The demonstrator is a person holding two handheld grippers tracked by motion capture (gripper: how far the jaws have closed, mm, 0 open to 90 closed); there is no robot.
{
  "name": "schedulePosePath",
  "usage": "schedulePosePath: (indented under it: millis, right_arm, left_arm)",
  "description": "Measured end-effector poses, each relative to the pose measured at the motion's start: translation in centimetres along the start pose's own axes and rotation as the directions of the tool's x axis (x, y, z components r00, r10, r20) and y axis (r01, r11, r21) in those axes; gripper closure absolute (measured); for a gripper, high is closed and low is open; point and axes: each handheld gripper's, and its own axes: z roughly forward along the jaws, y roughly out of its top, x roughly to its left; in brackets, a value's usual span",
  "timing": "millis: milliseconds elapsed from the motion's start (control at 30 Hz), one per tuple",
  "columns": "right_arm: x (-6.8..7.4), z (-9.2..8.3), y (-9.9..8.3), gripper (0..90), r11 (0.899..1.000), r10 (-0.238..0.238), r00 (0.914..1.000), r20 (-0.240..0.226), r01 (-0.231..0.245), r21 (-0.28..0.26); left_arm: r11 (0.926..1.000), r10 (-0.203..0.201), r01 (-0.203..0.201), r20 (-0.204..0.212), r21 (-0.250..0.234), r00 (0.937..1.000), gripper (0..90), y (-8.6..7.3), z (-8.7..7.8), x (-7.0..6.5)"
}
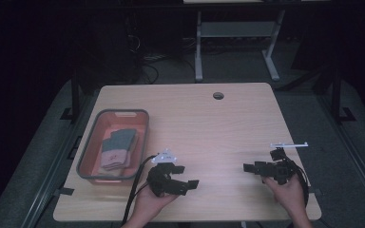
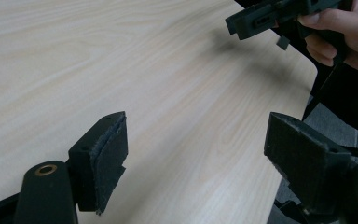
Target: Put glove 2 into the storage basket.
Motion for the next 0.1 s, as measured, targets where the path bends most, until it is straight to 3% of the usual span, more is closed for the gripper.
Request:
schedulePosePath:
  millis: [100]
  right_arm:
    - [0.74,0.35,-1.33,35.8,0.999,-0.02,0.9997,-0.015,0.019,-0.044]
  left_arm:
    - [0.9997,0.021,-0.021,0.005,-0.016,0.9998,21.6,-0.94,-0.24,-0.29]
